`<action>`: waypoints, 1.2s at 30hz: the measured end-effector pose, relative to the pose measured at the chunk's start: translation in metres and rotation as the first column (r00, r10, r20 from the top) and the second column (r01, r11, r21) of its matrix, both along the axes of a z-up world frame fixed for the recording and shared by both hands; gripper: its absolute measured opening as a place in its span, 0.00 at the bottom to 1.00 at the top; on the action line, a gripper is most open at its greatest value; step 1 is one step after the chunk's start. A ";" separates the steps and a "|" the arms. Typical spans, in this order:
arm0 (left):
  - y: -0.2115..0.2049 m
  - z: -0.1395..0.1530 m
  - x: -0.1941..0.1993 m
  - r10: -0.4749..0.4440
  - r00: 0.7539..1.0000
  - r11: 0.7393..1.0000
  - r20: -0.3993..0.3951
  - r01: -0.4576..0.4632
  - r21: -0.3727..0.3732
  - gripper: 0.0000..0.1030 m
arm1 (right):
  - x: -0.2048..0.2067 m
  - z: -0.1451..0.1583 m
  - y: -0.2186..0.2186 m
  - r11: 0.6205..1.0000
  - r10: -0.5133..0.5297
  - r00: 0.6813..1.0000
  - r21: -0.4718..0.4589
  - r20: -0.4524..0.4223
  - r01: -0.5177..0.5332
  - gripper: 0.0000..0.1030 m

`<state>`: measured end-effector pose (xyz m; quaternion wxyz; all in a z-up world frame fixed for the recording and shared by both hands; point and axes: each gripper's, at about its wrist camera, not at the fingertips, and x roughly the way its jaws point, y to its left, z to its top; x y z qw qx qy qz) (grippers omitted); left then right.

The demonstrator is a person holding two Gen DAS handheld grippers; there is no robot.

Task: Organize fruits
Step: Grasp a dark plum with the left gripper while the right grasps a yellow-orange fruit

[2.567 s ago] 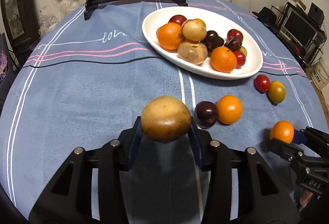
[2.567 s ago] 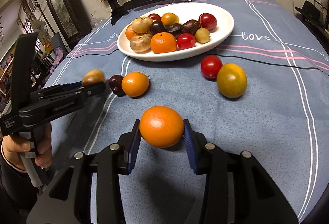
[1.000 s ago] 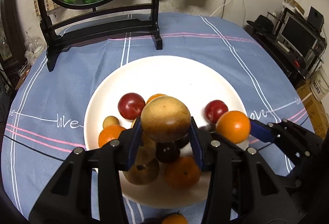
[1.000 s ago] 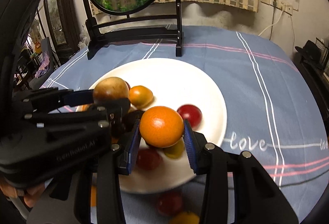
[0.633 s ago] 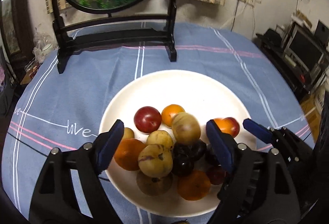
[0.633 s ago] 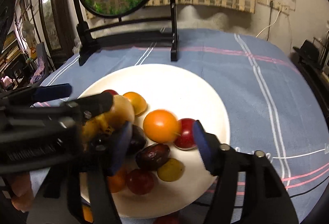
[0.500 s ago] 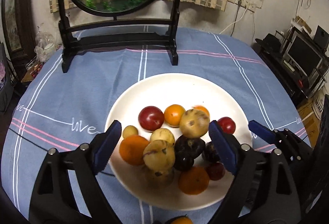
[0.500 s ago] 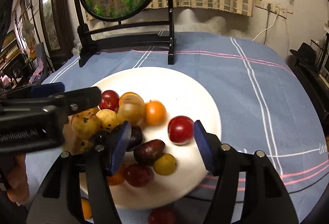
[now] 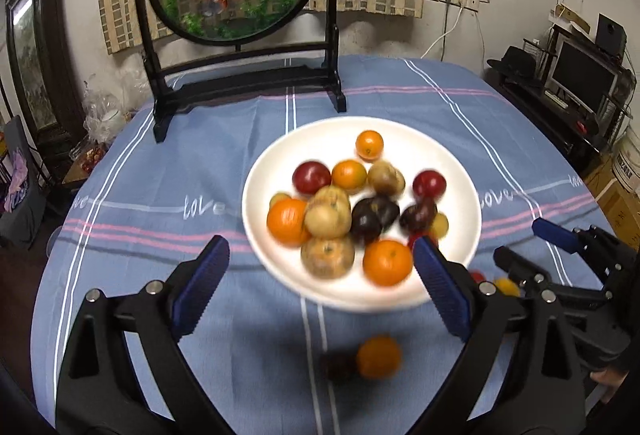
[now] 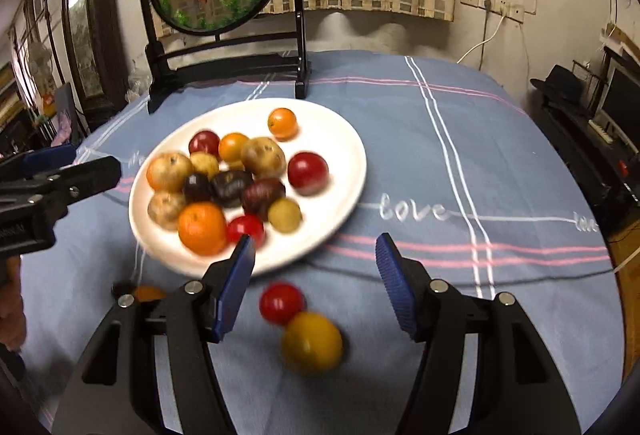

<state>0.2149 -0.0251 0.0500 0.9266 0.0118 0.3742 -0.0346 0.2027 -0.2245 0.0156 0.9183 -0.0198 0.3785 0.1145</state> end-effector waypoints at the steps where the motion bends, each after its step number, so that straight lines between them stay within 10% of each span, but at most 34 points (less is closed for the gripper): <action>1: 0.002 -0.002 -0.005 0.003 1.000 1.000 -0.004 -0.003 -0.007 0.93 | -0.006 -0.002 -0.002 1.000 -0.003 1.000 0.002 -0.008 0.003 0.61; 28: 0.005 -0.083 -0.050 -0.028 0.991 0.991 -0.135 0.045 0.123 0.92 | -0.067 -0.040 -0.014 0.983 0.022 0.989 0.185 -0.145 0.005 0.62; 36: -0.003 -0.092 -0.034 -0.096 0.983 0.989 -0.155 0.112 0.097 0.61 | -0.063 -0.044 -0.018 0.977 0.023 0.985 0.215 -0.172 0.015 0.61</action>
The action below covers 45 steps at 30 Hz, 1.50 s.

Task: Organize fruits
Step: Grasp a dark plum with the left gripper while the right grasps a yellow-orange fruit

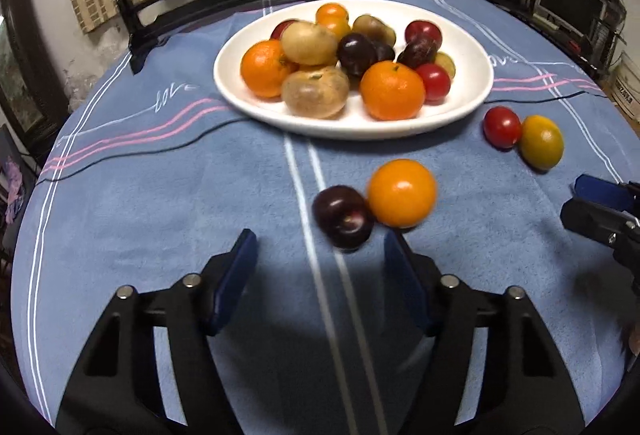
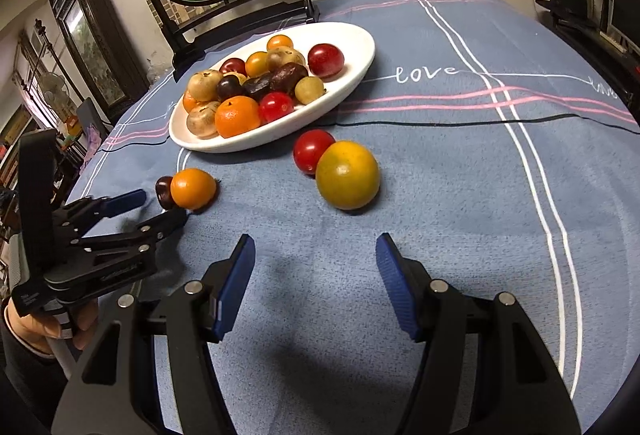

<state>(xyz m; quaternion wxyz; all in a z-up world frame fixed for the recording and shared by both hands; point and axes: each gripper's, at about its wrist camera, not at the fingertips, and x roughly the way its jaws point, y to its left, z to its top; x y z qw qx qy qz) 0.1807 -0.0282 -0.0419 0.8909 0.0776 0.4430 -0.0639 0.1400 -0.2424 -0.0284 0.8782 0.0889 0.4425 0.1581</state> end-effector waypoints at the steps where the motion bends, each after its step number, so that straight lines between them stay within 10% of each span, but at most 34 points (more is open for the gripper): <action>1: -0.002 0.000 0.001 -0.018 1.000 1.000 0.004 0.018 -0.003 0.57 | 0.000 0.000 -0.001 1.000 -0.003 1.000 0.006 0.000 0.003 0.61; 8: -0.005 -0.002 0.007 -0.061 0.998 0.997 0.012 0.062 -0.044 0.25 | 0.000 0.000 0.002 1.000 -0.005 1.000 -0.016 0.000 0.005 0.61; 25: 0.019 0.011 -0.001 -0.055 0.998 0.976 0.042 0.063 -0.209 0.24 | 0.047 -0.009 0.025 0.962 0.009 1.000 -0.271 -0.011 -0.012 0.61; 30: 0.019 0.011 -0.001 -0.066 0.997 0.971 0.037 0.073 -0.227 0.24 | 0.057 -0.010 0.022 0.965 -0.019 1.000 -0.263 0.000 0.018 0.38; 45: 0.019 0.013 -0.002 -0.074 0.997 0.963 0.032 0.080 -0.257 0.24 | 0.020 0.013 0.011 0.987 -0.019 0.999 -0.157 0.038 0.024 0.37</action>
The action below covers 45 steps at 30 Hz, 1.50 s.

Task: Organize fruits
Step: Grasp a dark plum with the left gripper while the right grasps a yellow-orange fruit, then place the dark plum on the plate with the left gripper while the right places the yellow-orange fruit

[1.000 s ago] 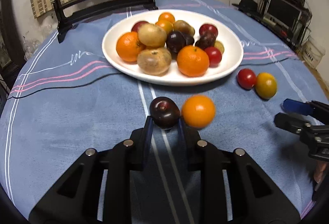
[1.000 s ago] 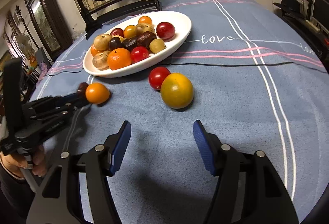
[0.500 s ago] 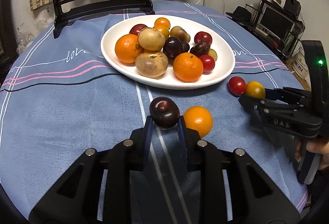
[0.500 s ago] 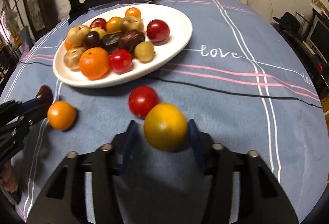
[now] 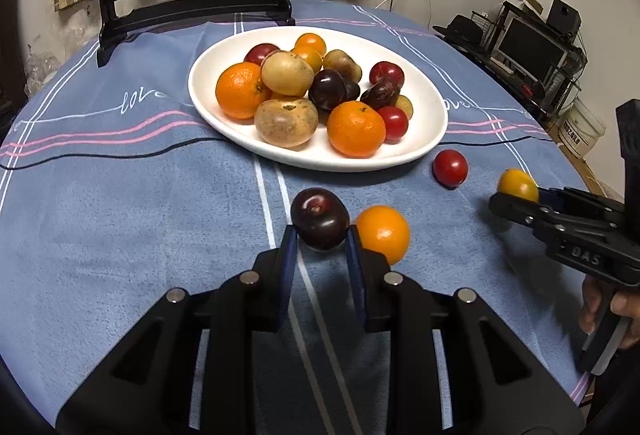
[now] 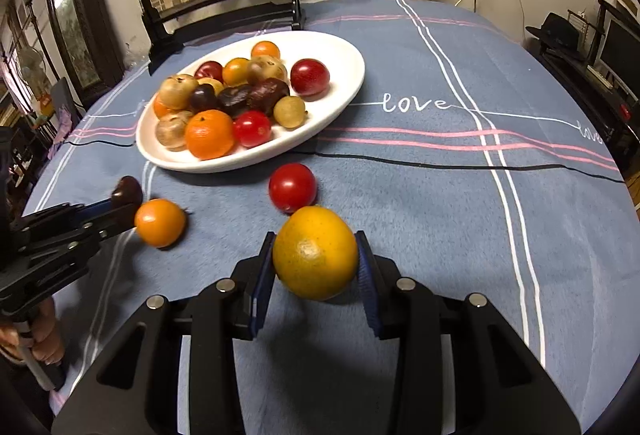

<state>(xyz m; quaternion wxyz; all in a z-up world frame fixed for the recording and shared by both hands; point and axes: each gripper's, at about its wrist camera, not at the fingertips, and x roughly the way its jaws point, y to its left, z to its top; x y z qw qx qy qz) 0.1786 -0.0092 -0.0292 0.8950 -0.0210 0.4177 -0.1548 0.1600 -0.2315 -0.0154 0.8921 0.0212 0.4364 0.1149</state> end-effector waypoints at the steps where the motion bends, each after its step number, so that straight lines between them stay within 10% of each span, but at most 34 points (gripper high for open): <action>1: -0.001 0.003 -0.001 0.002 1.000 1.000 0.008 -0.002 0.003 0.24 | -0.004 0.004 -0.001 1.000 0.002 1.000 0.003 0.008 -0.002 0.37; 20: -0.021 0.090 0.037 -0.020 0.988 0.997 0.156 0.007 0.082 0.25 | 0.017 0.071 0.025 0.992 0.118 0.971 0.014 0.207 -0.124 0.38; 37: -0.028 0.056 0.151 0.127 0.992 0.988 0.015 -0.128 0.085 0.26 | 0.143 0.026 0.067 0.992 0.125 0.984 -0.025 0.124 -0.123 0.38; 41: -0.026 0.050 0.153 0.174 0.985 0.979 0.024 -0.175 0.100 0.59 | 0.150 0.018 0.065 0.997 0.078 0.993 -0.020 0.090 -0.077 0.43; 45: -0.023 0.058 0.141 0.181 0.982 0.977 0.051 -0.185 0.107 0.71 | 0.136 0.024 0.058 0.998 0.066 0.990 -0.006 0.123 -0.065 0.50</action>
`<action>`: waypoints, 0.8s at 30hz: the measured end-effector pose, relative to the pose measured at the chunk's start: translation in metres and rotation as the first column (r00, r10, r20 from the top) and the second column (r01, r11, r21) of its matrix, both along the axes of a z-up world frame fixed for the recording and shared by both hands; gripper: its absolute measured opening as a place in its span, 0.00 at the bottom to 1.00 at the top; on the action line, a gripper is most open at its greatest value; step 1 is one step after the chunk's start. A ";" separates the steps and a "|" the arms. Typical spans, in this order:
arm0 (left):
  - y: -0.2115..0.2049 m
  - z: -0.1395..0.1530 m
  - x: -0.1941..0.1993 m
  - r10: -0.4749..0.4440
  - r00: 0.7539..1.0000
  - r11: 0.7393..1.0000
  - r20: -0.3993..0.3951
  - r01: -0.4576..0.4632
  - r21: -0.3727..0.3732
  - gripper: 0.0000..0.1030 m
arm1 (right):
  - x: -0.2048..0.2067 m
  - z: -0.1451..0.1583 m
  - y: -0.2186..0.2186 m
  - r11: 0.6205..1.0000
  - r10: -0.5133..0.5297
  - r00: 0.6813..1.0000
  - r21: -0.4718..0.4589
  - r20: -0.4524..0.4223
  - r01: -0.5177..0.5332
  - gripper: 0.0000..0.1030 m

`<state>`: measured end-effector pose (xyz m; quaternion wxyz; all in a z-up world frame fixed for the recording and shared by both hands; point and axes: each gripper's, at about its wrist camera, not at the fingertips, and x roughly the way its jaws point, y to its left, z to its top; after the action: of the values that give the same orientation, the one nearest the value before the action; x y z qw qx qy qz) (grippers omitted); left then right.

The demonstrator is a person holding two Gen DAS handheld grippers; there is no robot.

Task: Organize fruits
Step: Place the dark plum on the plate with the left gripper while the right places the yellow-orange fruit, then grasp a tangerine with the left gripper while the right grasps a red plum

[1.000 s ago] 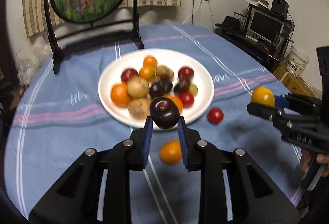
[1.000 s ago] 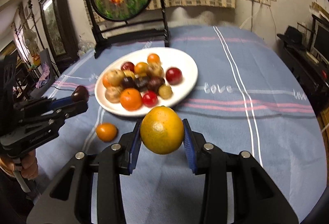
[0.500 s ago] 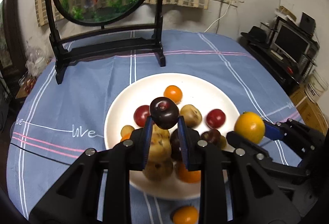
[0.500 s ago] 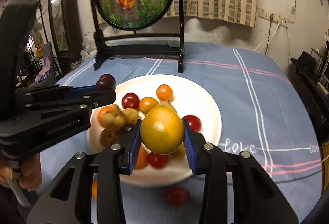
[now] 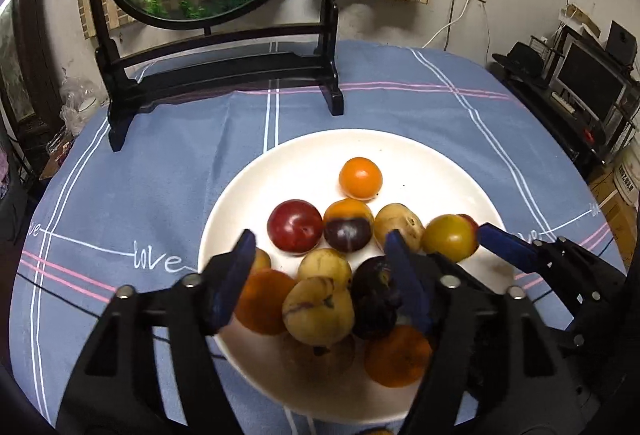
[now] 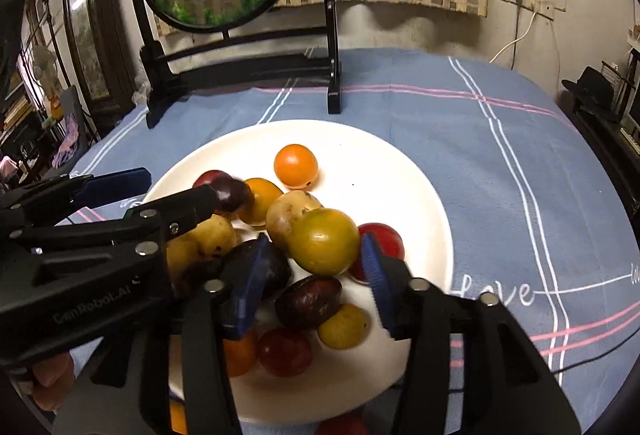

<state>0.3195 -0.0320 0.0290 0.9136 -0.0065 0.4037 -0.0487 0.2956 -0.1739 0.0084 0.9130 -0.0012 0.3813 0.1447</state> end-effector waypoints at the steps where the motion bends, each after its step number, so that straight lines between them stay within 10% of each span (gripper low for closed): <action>1: 0.001 0.003 -0.004 0.005 1.000 1.000 0.009 -0.005 -0.001 0.71 | -0.005 0.002 -0.003 1.000 -0.006 1.000 0.001 0.005 0.006 0.50; 24: 0.004 -0.012 -0.144 0.008 1.000 1.000 0.012 -0.008 0.005 0.88 | -0.142 -0.011 -0.063 0.988 -0.132 0.989 0.065 -0.070 0.137 0.62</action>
<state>0.1752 -0.0283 0.0171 0.9162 -0.0056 0.3983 -0.0441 0.1539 -0.2372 -0.0028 0.9073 0.0610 0.4048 0.0958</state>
